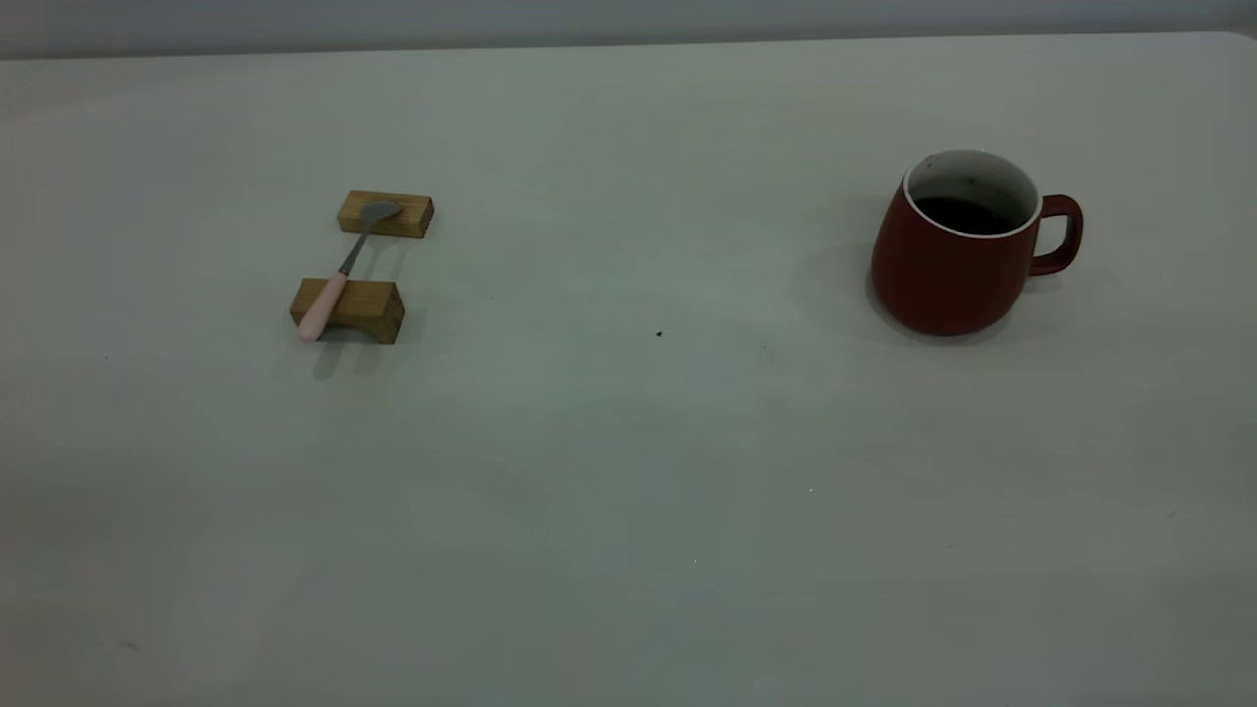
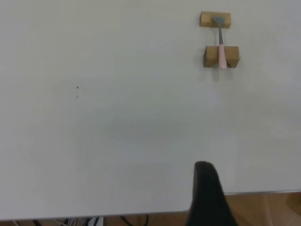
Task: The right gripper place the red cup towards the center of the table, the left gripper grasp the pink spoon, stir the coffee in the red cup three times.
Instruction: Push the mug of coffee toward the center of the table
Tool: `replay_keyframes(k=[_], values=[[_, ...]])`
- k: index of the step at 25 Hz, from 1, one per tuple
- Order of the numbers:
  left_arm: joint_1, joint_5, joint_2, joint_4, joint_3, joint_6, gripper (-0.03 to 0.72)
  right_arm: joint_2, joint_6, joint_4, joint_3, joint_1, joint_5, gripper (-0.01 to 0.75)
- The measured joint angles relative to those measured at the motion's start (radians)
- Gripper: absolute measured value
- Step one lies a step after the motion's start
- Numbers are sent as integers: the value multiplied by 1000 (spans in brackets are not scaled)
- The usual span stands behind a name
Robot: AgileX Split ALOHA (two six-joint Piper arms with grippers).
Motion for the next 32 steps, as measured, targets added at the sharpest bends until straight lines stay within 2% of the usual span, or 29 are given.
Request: replay_keyframes(k=[26,32], values=[[0,0,0,0,0,0,550,0,0,0,0,0,0,585],[0,0,0,0,0,0,550,42,-3,63,-34,0,4,597]])
